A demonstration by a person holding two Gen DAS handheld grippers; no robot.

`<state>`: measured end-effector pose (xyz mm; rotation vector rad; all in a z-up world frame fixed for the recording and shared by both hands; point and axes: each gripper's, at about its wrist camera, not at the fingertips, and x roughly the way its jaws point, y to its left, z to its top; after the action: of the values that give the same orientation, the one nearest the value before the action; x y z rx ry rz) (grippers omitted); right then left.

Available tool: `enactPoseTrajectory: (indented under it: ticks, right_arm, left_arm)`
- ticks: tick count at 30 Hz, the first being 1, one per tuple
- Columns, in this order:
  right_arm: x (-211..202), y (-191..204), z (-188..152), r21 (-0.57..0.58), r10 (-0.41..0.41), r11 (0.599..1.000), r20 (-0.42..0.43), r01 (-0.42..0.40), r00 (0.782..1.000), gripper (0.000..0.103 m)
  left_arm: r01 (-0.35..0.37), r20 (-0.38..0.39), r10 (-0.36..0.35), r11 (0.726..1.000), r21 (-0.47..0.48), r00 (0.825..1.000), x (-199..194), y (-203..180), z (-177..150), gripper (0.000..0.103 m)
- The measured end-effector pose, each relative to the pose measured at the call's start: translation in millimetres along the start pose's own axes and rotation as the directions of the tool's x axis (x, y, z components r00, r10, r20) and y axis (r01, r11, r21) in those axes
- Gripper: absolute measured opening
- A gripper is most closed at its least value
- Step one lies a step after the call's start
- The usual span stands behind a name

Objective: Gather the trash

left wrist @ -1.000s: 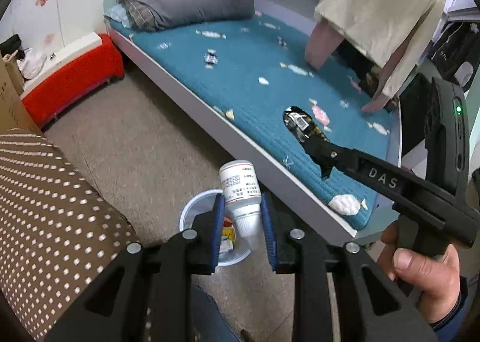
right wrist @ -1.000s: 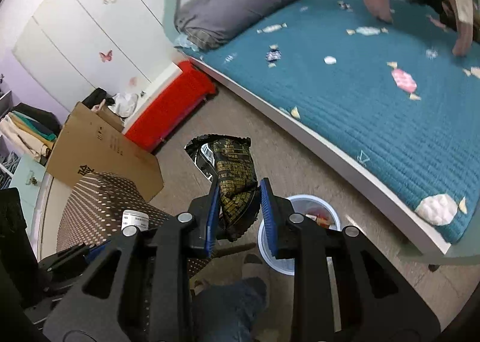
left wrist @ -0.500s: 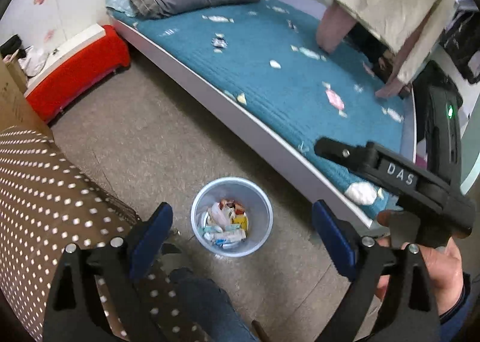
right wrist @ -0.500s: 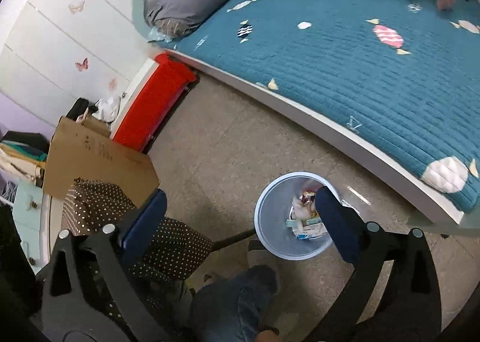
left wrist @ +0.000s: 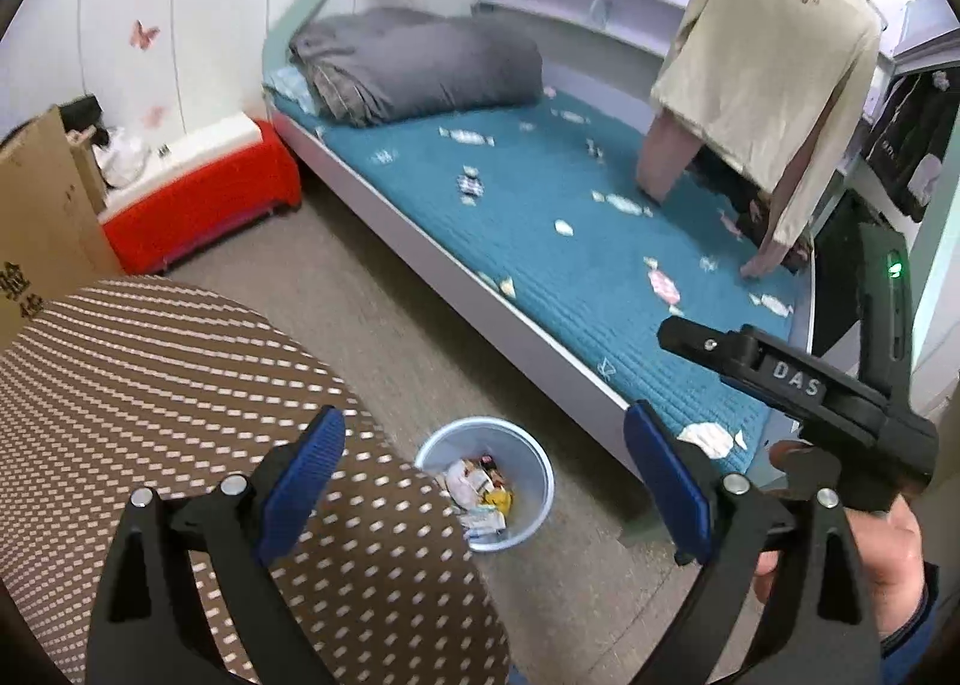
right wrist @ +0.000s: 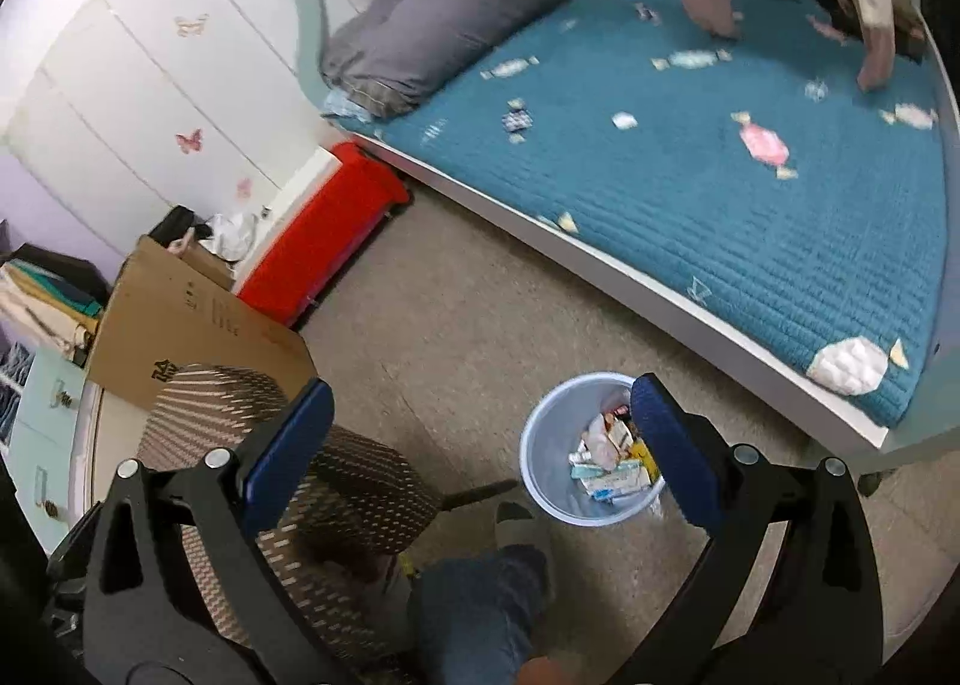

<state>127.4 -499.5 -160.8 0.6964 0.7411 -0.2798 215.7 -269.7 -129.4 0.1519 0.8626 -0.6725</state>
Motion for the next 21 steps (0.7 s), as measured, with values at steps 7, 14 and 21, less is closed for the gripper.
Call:
enactPoseTrajectory:
  ticks: [7, 14, 21]
  right_arm:
    - [-63.9, 71.0, -7.4, -0.131, 0.02, 0.991, 0.104, -0.007, 0.994, 0.097]
    - [-111.3, 143.0, -30.0, -0.288, 0.043, 0.958, 0.185, 0.012, 0.982, 0.097]
    - [-156.7, 199.3, -53.2, -0.415, 0.098, 0.91, 0.267, 0.023, 0.959, 0.097]
  left_arm:
    - [-0.126, 0.165, 0.123, 0.992, 0.004, 0.979, -75.5, 12.1, -10.3, 0.093]
    - [-0.26, 0.316, 0.255, 0.965, -0.026, 0.914, -149.3, 33.9, -34.4, 0.097]
    - [-0.342, 0.35, 0.38, 0.925, -0.166, 0.856, -215.0, 68.5, -53.8, 0.097]
